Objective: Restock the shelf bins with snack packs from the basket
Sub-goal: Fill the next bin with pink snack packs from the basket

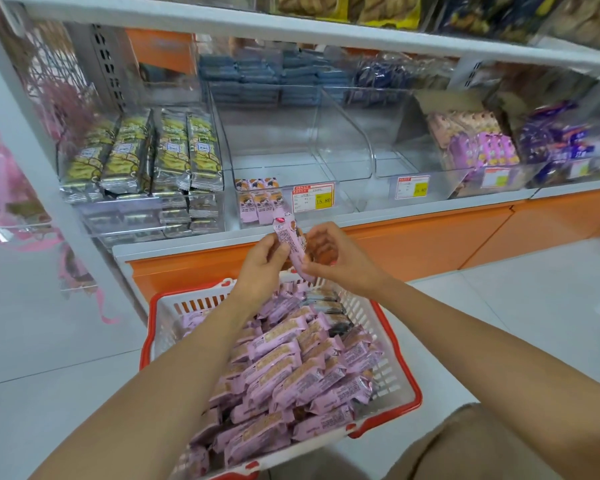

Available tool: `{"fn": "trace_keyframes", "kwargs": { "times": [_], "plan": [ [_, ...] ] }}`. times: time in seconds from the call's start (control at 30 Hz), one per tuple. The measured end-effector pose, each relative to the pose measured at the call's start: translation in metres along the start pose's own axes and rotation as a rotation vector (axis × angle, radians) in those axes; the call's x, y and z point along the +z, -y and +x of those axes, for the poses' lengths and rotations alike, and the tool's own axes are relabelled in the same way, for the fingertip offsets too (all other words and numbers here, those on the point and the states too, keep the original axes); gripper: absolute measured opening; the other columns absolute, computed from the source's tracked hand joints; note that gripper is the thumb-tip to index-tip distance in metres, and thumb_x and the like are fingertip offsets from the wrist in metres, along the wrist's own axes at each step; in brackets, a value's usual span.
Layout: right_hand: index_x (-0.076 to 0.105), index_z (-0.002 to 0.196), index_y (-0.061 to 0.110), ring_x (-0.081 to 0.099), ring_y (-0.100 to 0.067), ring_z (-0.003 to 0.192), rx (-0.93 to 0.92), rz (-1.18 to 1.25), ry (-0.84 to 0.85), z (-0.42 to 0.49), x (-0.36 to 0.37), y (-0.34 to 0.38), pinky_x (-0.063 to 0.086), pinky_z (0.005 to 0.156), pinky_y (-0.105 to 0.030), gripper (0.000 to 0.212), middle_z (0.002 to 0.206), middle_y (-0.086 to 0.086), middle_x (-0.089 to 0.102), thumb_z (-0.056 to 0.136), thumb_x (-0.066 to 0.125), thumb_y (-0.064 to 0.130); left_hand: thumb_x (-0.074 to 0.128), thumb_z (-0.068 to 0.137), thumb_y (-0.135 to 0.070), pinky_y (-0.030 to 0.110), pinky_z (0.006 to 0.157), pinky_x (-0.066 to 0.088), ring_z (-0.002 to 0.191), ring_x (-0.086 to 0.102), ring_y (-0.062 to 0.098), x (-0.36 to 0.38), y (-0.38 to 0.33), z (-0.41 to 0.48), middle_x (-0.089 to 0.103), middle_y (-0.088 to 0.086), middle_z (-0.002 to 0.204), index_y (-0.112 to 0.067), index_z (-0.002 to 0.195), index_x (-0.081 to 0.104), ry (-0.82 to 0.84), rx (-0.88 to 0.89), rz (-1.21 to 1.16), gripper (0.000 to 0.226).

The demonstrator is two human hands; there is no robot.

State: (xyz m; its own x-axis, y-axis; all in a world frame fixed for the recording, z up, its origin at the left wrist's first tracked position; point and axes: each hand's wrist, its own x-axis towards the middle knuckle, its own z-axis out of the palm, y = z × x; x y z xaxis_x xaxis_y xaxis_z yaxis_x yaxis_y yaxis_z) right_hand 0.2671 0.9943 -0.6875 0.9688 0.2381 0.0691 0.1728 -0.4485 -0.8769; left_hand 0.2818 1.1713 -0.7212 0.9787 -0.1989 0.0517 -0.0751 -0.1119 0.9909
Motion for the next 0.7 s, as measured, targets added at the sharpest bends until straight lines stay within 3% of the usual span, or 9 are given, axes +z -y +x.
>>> {"fn": "trace_keyframes", "kwargs": {
  "times": [0.03,0.1,0.17,0.27,0.4,0.47,0.57,0.7],
  "plan": [
    [0.051,0.115,0.015,0.062,-0.023,0.089,-0.014,-0.015,-0.008,-0.001,-0.002,0.002,0.052,0.082,-0.042,0.045,0.098,-0.006,0.064,0.080,0.079,0.016,0.044,0.104,-0.010,0.025,0.086,0.051,0.099,0.063,0.028,0.001,-0.003,0.001,0.067,0.018,0.108,0.002,0.110,0.059,0.001,0.007,-0.018,0.019],
    [0.054,0.112,0.013,0.061,-0.020,0.082,-0.042,-0.047,-0.052,-0.001,-0.007,0.010,0.052,0.075,-0.037,0.041,0.093,-0.006,0.064,0.079,0.079,0.012,0.045,0.104,-0.012,0.039,0.095,0.052,0.102,0.063,0.034,0.001,-0.008,0.003,0.067,0.019,0.108,0.000,0.111,0.059,0.006,0.028,-0.055,0.020],
    [0.057,0.111,0.012,0.059,-0.015,0.078,-0.074,-0.056,-0.092,0.001,-0.013,0.019,0.052,0.071,-0.031,0.040,0.091,-0.006,0.064,0.079,0.079,0.009,0.046,0.104,-0.015,0.049,0.093,0.051,0.100,0.061,0.038,0.002,-0.015,0.005,0.067,0.018,0.106,-0.005,0.113,0.060,-0.029,0.070,-0.025,0.020],
    [0.061,0.110,0.016,0.059,-0.011,0.077,-0.127,-0.076,-0.164,0.008,-0.026,0.038,0.051,0.069,-0.022,0.036,0.089,0.000,0.064,0.079,0.078,0.008,0.043,0.102,-0.015,0.037,0.086,0.049,0.100,0.059,0.024,-0.003,-0.029,0.005,0.065,0.006,0.112,-0.012,0.122,0.061,-0.211,0.294,0.273,0.027],
    [0.065,0.114,0.012,0.060,-0.010,0.076,-0.174,-0.089,-0.253,0.033,-0.046,0.061,0.055,0.064,-0.022,0.035,0.094,-0.010,0.065,0.081,0.077,0.011,0.040,0.088,-0.015,0.041,0.105,0.032,0.121,0.049,0.026,-0.027,-0.036,0.013,0.057,0.007,0.123,-0.012,0.118,0.062,-0.380,0.678,0.814,0.037],
    [0.068,0.112,0.013,0.059,-0.009,0.074,-0.160,-0.081,-0.319,0.052,-0.053,0.070,0.054,0.063,-0.021,0.033,0.091,-0.007,0.065,0.081,0.078,0.013,0.041,0.087,-0.017,0.048,0.119,0.017,0.139,0.035,0.029,-0.036,-0.036,0.019,0.051,0.009,0.140,-0.011,0.128,0.056,-0.356,0.688,1.022,0.044],
    [0.071,0.110,0.013,0.054,-0.003,0.066,-0.124,-0.160,-0.395,0.082,-0.060,0.080,0.052,0.069,-0.023,0.031,0.081,0.003,0.062,0.081,0.078,0.022,0.049,0.089,-0.019,0.051,0.122,-0.003,0.151,0.012,0.030,-0.044,-0.031,0.024,0.028,0.011,0.160,-0.008,0.148,0.039,-0.310,0.609,1.258,0.062],
    [0.072,0.104,0.016,0.058,-0.010,0.071,-0.006,-0.356,-0.361,0.113,-0.060,0.086,0.053,0.070,-0.029,0.028,0.083,-0.001,0.066,0.080,0.079,0.028,0.062,0.083,-0.017,0.052,0.122,-0.007,0.152,0.009,0.030,-0.048,-0.022,0.029,0.022,0.012,0.162,-0.007,0.154,0.027,-0.310,0.572,1.404,0.080]
  ]
}}
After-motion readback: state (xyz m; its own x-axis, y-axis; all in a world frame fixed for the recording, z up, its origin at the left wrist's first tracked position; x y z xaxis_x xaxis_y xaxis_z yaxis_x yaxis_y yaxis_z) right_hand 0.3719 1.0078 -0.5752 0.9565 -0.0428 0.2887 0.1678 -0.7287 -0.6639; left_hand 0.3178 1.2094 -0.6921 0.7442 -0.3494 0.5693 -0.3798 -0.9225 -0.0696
